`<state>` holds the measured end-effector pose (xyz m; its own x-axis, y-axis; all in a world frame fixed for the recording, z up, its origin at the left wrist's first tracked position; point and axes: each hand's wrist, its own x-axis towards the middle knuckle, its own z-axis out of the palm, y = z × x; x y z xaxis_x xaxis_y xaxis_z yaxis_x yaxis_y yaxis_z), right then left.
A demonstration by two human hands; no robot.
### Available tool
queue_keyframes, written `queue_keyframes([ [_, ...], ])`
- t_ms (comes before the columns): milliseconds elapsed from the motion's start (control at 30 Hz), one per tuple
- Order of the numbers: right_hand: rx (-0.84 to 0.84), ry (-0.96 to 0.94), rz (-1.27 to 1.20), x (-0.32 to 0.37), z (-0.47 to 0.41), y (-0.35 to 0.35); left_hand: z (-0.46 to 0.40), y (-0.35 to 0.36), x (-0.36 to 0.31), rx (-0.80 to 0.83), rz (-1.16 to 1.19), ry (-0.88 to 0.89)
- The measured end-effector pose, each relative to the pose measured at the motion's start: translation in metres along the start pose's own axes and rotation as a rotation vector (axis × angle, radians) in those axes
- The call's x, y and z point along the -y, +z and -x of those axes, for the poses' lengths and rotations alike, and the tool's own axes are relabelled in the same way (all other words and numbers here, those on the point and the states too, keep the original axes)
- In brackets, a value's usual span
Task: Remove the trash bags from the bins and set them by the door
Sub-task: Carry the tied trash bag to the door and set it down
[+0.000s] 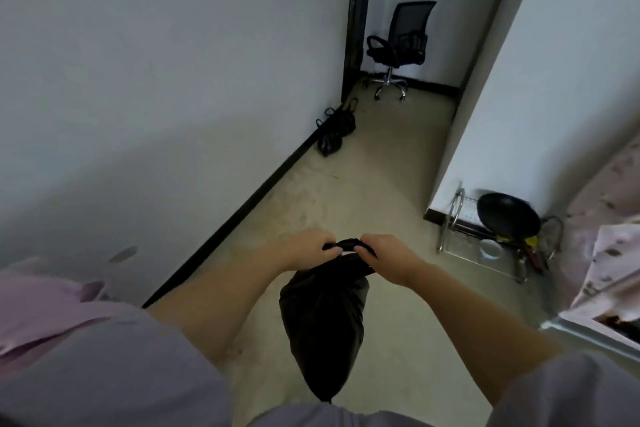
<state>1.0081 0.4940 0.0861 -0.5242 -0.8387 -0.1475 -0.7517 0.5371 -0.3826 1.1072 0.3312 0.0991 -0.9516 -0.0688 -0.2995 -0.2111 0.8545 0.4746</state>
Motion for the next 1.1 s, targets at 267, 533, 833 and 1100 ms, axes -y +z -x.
queue_keyframes([
  [267,-0.029,0.070,-0.046,-0.083,-0.173,-0.064,-0.189,-0.103,0.045,0.029,-0.042,0.080],
  [533,0.028,-0.013,0.033,-0.195,-0.347,-0.138,-0.390,-0.167,0.081,-0.041,0.040,0.010],
  [833,0.107,-0.055,0.040,-0.303,-0.511,-0.213,-0.569,-0.240,0.097,-0.061,0.094,-0.019],
  [1100,0.106,-0.044,0.042,-0.357,-0.679,-0.235,-0.712,-0.306,0.172,-0.044,0.085,-0.029],
])
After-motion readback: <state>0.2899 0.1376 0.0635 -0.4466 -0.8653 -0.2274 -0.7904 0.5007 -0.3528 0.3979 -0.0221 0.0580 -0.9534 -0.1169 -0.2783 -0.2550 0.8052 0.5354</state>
